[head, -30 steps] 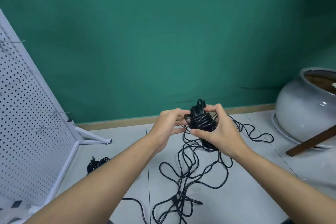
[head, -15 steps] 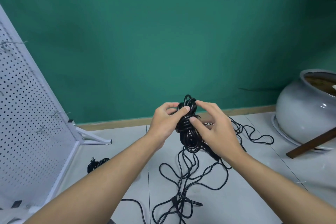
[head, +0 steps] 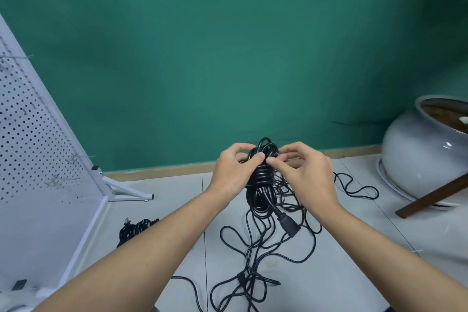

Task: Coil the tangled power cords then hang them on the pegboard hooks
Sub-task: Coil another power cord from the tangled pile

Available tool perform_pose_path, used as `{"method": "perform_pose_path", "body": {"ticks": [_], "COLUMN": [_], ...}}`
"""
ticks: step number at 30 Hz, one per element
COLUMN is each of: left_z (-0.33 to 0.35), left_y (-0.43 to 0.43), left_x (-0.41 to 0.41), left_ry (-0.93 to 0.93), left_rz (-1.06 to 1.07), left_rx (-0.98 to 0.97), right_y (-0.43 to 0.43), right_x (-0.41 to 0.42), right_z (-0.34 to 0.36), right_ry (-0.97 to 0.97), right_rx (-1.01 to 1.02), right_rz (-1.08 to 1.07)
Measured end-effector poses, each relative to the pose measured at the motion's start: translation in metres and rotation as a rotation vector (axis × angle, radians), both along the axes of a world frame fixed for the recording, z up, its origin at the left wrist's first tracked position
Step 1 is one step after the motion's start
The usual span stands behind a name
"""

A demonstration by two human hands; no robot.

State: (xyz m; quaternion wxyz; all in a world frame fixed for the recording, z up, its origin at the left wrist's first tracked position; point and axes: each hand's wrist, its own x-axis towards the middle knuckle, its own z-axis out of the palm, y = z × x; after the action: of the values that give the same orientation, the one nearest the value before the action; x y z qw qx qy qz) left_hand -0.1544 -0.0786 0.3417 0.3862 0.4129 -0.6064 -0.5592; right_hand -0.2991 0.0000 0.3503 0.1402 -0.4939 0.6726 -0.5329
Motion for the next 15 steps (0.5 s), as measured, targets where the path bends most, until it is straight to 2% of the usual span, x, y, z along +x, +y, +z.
{"method": "perform_pose_path", "body": {"ticks": [5,15], "left_z": [0.005,0.000], "left_y": [0.001,-0.004], "left_x": [-0.002,0.009], "left_ry": [0.006,-0.067], "left_rz": [0.010,-0.024], "left_rx": [0.015,-0.081], "right_y": [-0.002,-0.002], "right_x": [-0.001,0.001], "right_z": [0.002,-0.001], "right_ry": [-0.025,-0.029], "right_rx": [-0.060,0.007], "right_rz": [0.026,0.077]}}
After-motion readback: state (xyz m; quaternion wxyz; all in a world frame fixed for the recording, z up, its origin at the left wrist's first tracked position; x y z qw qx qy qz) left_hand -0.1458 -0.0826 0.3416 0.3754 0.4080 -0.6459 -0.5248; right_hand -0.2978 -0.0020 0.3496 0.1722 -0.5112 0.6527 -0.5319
